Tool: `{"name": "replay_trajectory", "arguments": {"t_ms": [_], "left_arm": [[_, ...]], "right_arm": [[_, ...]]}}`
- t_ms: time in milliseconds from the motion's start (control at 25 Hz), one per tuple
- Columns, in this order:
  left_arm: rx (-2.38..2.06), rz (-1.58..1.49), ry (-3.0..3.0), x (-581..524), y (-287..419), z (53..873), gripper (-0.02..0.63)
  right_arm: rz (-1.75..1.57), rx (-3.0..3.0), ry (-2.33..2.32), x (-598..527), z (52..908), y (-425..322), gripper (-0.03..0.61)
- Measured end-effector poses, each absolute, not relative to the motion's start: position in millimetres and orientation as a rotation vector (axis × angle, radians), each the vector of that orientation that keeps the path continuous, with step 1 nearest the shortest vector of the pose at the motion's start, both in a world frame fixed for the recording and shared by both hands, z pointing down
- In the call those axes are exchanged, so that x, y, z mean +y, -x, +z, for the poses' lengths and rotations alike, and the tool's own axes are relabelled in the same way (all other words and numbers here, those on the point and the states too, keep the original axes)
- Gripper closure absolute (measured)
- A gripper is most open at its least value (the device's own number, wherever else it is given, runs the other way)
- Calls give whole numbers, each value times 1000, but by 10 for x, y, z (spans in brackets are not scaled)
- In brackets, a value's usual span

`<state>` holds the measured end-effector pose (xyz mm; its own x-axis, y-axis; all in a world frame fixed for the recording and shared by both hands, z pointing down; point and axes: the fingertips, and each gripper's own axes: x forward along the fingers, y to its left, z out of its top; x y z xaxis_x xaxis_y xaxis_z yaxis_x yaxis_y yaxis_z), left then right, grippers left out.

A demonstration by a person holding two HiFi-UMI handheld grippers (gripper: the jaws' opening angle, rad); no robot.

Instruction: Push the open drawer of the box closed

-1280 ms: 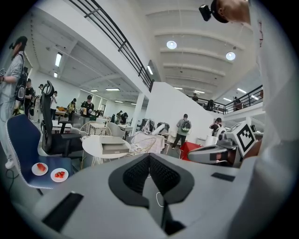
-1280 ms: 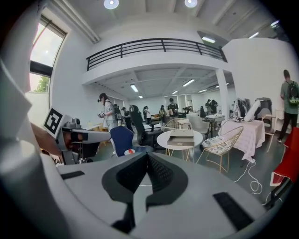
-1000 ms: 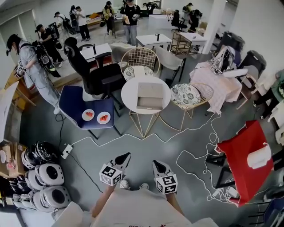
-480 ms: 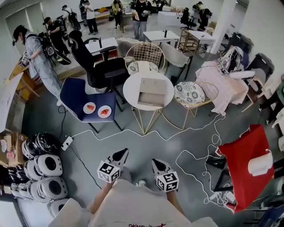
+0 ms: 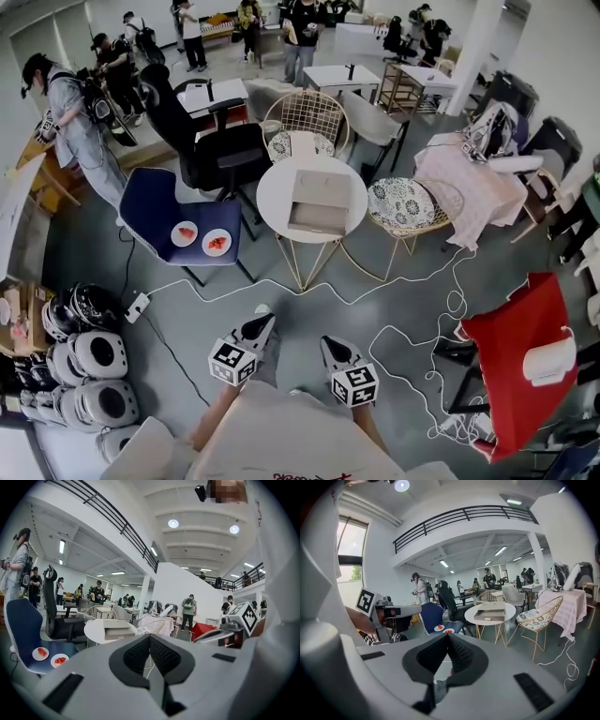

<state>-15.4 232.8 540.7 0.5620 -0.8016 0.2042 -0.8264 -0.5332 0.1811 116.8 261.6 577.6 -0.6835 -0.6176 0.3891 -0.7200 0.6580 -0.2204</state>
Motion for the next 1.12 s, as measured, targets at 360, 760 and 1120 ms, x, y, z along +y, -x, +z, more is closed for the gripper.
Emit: {"name": "replay_trajectory", "arguments": {"t_ms": [360,760,1120], "left_arm": [[-1245,144,-2561,1337,264,5586,601],[-1076,176,-2594,-202,733,5463,603],[-953,221,-2630,-1373,1127,5495,602]], "right_arm": [[535,-2541,-1153,1641,5884,-1042,563],[653,-2481,-1260,234,5724,-528,563],[659,-2420,-1387,-923,5642,-112,563]]}}
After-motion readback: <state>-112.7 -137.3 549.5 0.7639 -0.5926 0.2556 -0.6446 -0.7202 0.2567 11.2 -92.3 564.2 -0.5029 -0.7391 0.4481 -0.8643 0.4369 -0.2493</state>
